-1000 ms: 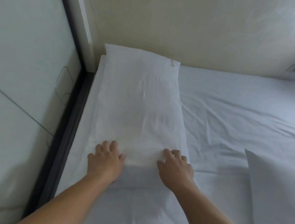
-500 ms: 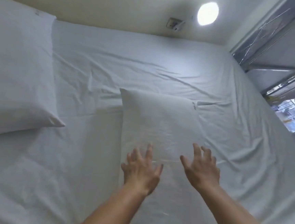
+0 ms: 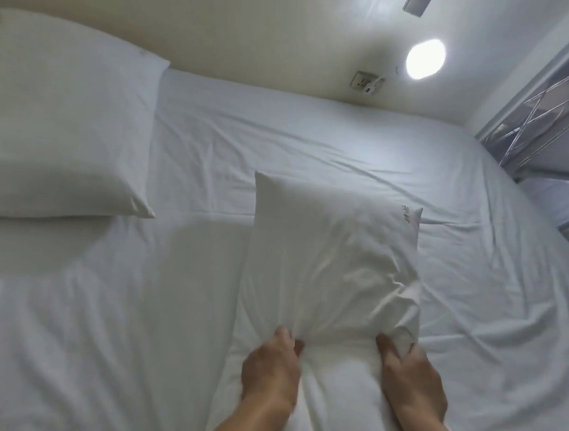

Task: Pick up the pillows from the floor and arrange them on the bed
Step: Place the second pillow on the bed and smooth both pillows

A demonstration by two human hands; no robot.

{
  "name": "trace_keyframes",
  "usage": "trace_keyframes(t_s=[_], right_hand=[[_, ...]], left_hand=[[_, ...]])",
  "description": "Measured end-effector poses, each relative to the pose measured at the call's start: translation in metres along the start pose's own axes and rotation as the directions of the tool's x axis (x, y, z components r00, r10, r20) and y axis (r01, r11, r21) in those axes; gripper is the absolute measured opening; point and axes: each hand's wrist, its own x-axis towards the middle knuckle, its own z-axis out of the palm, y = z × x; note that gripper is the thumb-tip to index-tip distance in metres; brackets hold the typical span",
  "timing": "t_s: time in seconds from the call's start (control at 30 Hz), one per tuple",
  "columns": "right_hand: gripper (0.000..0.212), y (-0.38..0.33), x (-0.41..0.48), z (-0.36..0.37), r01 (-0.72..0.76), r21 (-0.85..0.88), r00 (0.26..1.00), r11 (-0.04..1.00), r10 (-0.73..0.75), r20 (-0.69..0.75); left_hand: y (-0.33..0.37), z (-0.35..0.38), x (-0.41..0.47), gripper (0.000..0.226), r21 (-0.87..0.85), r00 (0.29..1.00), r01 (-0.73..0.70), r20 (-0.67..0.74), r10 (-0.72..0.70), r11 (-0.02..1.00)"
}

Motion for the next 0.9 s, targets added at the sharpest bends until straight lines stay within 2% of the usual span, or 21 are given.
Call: trace_keyframes(t_s=[0.07,0.23,0.43,0.57,0.67,0.77,0.87,0.9], right_hand=[[0.059,-0.020,-0.025,-0.019,0.074,0.037,0.997,0.997,-0.073,-0.028],[0.052,-0.075,-0.099,-0.057,0.278,0.157,0.956,0.948,-0.258,-0.138],[0.049,-0.139,-0.219,-0.055,0.491,0.306,0.870,0.815,-0.443,-0.215],[0.047,-0.158,-0.294,-0.030,0.537,0.419,0.844,0.732,-0.476,-0.248],[0.045,-0.157,-0.335,0.003,0.535,0.470,0.839,0.702,-0.510,-0.192],[0.049,-0.149,-0.377,0.052,0.522,0.468,0.832,0.713,-0.547,-0.094],[0.048,-0.132,-0.418,0.112,0.427,0.423,0.836,0.799,-0.527,0.151],[0.048,-0.128,-0.427,0.125,0.398,0.393,0.829,0.829,-0.508,0.233]], left_hand=[[-0.007,-0.037,-0.012,0.027,-0.036,0.998,-0.047,-0.054,0.045,0.998],[-0.036,-0.134,-0.060,0.022,-0.141,0.942,-0.131,-0.326,0.079,0.981],[-0.120,-0.240,-0.148,0.028,-0.136,0.787,-0.227,-0.609,0.099,0.964],[-0.182,-0.279,-0.200,0.038,-0.099,0.695,-0.307,-0.703,0.152,0.947],[-0.232,-0.281,-0.233,0.040,-0.069,0.637,-0.306,-0.756,0.150,0.950],[-0.297,-0.265,-0.259,0.042,-0.090,0.671,-0.219,-0.737,0.083,0.972],[-0.369,-0.233,-0.275,0.041,-0.126,0.794,0.007,-0.602,-0.082,0.992],[-0.388,-0.221,-0.278,0.041,-0.149,0.814,0.059,-0.566,-0.134,0.987]])
